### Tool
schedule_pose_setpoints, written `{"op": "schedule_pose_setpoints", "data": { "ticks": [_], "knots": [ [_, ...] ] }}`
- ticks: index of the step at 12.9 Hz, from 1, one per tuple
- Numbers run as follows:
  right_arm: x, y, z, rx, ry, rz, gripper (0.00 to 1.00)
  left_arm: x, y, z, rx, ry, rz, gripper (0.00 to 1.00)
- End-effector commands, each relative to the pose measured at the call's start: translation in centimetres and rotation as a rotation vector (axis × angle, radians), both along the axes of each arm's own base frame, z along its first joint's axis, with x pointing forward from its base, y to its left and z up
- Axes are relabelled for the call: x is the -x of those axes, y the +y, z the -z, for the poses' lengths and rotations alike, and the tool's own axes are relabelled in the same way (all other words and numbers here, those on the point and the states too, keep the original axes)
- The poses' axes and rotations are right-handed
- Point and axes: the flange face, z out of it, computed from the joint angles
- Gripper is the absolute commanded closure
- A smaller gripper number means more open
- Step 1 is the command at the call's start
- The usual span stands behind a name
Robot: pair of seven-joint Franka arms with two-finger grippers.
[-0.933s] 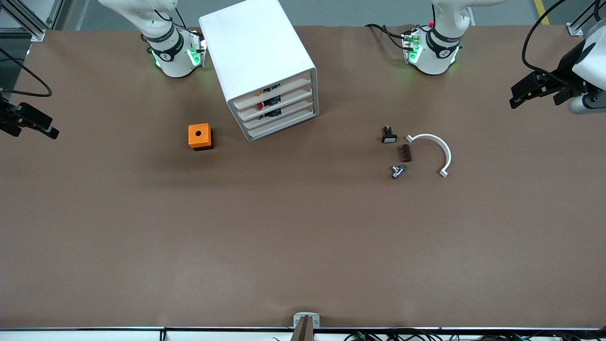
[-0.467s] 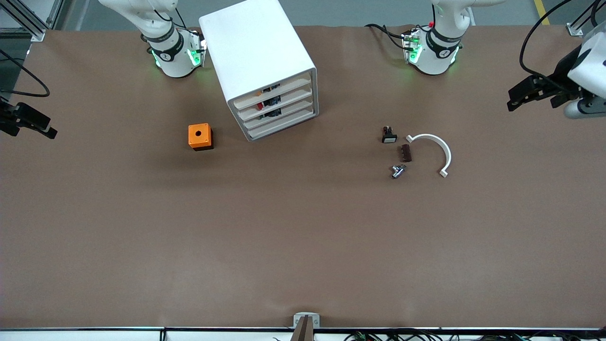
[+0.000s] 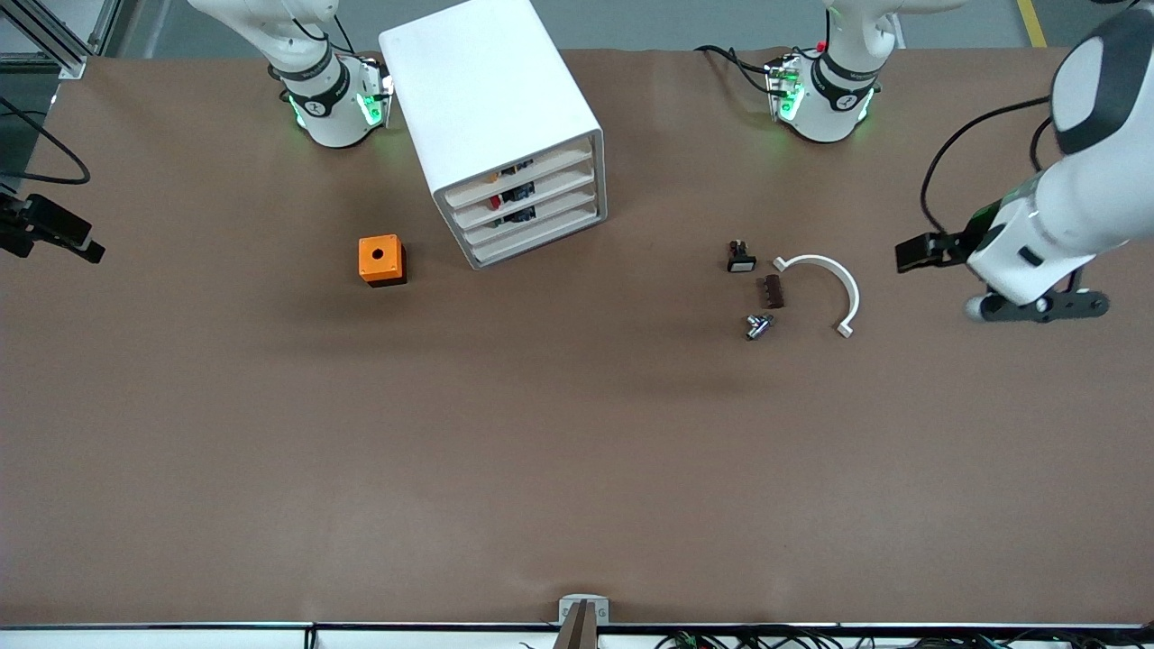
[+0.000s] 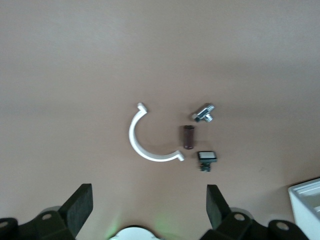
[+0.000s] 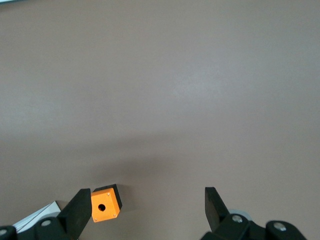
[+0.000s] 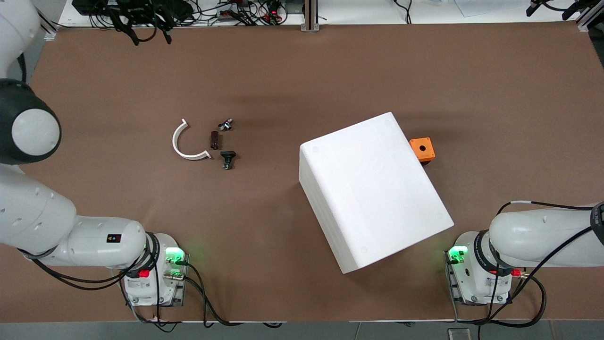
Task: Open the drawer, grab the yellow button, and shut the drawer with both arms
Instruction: 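Move the left gripper toward the white cabinet's drawer, then bring the left gripper to the drawer handle while the right gripper approaches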
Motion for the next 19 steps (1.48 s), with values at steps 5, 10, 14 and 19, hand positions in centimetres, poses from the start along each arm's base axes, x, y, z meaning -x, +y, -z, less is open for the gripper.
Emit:
{"op": "schedule_pose_setpoints", "data": {
  "ticks": [5,10,14,19],
  "knots": [
    [0.1,0.6,-0.9,-0.052,-0.016,0.049,0.0,-1.7,-4.6,6.9,0.048,0.184,-0.323,0.0],
    [-0.6,5.1,-0.3,-0.07,0.023,0.246,0.0,-0.5,-15.0,12.2,-0.02,0.356,-0.598,0.0],
    [-1.1,9.6,0.6,-0.072,0.062,0.359,0.0,0.6,-23.0,17.3,-0.131,0.426,-0.758,0.0],
    [-1.9,14.1,2.7,-0.156,0.156,0.551,0.0,4.2,-32.0,23.3,-0.226,0.497,-1.007,0.0]
  ]
}}
